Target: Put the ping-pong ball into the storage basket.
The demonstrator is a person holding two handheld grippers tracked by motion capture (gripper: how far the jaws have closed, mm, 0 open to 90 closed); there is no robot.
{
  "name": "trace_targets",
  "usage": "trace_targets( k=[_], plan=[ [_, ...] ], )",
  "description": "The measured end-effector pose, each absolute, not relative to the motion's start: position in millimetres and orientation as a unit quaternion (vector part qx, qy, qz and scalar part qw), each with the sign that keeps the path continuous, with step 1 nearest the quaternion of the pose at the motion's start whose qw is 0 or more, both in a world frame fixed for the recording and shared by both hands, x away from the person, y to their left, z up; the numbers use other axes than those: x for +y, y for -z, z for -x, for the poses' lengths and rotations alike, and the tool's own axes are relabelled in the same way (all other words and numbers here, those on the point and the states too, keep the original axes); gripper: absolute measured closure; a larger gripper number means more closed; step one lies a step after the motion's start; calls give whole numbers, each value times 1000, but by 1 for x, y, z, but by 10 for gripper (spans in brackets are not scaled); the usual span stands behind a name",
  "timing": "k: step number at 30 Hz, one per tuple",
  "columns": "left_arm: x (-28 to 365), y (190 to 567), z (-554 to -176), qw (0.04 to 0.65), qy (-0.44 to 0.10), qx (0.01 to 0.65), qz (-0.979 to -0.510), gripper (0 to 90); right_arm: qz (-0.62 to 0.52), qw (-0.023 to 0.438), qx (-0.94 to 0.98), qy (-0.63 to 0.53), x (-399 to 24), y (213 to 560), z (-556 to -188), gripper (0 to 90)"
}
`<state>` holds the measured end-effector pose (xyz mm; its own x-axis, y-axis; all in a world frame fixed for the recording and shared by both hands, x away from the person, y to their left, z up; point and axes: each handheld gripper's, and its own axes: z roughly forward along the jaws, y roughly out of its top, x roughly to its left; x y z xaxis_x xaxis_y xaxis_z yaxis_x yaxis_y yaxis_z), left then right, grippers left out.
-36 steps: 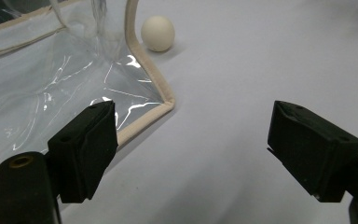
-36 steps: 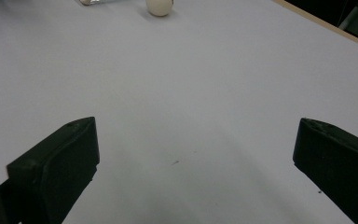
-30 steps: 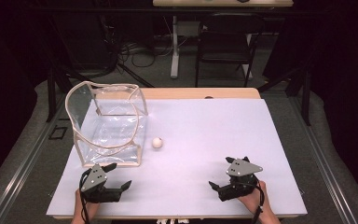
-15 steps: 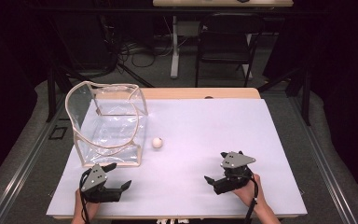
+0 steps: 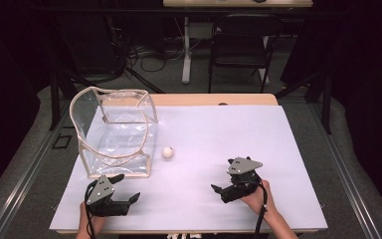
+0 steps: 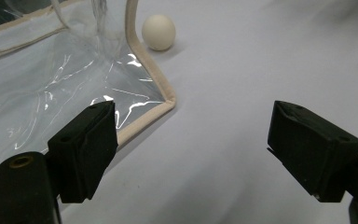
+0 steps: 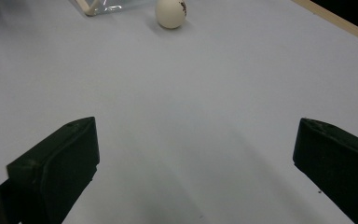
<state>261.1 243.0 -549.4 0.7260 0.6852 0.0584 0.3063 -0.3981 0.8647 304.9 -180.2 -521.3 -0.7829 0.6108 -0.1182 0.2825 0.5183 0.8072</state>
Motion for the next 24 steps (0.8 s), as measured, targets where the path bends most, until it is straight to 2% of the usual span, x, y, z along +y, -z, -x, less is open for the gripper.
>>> trace_targets(
  k=[24],
  plan=[
    [243,550,-261,457,-209,305,-809,163,-258,179,855,-413,-162,522,-331,0]
  ],
)
